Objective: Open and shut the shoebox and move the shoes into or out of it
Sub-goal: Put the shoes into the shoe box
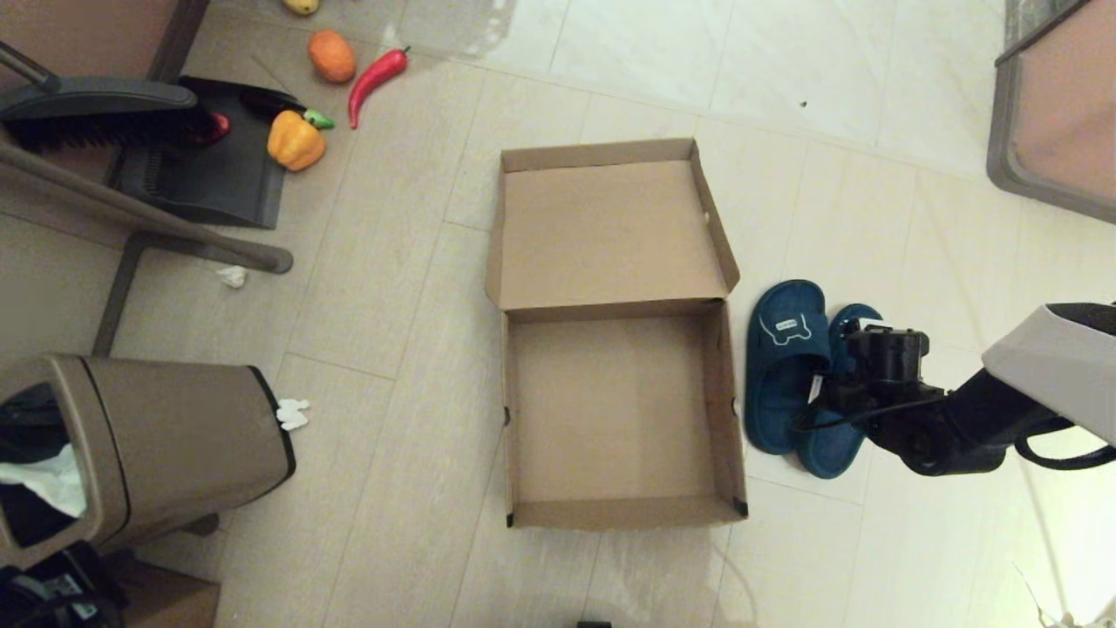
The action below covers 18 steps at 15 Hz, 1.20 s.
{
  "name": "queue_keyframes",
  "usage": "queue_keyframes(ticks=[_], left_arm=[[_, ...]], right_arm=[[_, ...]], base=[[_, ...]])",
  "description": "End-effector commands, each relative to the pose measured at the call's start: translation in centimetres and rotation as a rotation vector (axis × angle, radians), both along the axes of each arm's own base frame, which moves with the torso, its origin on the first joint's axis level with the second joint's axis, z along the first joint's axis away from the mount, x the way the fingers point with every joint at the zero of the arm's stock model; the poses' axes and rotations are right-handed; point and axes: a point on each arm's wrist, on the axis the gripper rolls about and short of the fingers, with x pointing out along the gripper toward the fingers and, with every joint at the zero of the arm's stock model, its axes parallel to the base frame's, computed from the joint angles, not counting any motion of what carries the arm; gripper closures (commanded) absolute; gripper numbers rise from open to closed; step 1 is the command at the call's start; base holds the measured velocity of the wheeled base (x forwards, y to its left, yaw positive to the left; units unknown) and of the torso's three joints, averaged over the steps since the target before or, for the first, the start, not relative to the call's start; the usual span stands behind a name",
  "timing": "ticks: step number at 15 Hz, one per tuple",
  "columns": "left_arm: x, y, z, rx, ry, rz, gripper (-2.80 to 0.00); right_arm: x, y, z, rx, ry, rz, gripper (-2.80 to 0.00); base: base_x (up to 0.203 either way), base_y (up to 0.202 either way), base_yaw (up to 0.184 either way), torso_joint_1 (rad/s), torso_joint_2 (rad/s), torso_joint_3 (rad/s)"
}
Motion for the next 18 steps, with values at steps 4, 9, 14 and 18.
queue_keyframes(ticks=[4, 9, 14, 18], left_arm=[[0.2, 0.0, -0.2, -0.005, 0.014, 0.001, 0.0], [0.3, 0.1, 0.0, -0.001, 0.007, 0.002, 0.0], [0.3, 0.1, 0.2, 0.003, 0.0, 0.005, 0.0], [0.2, 0.0, 0.4, 0.006, -0.012, 0.005, 0.0]], right_arm=[[3.7, -0.1, -0.9, -0.008, -0.058, -0.006, -2.8], [5.3, -0.3, -3.1, -0.017, -0.034, -0.026, -2.8], [5.3, -0.4, -2.4, -0.014, -0.053, -0.038, 0.0], [4.4, -0.4, -0.7, -0.014, -0.069, -0.039, 0.0]], base=[[0.0, 0.0, 0.0, 0.0, 0.0, 0.0], [0.0, 0.0, 0.0, 0.0, 0.0, 0.0], [0.0, 0.0, 0.0, 0.0, 0.0, 0.0], [0.0, 0.0, 0.0, 0.0, 0.0, 0.0]])
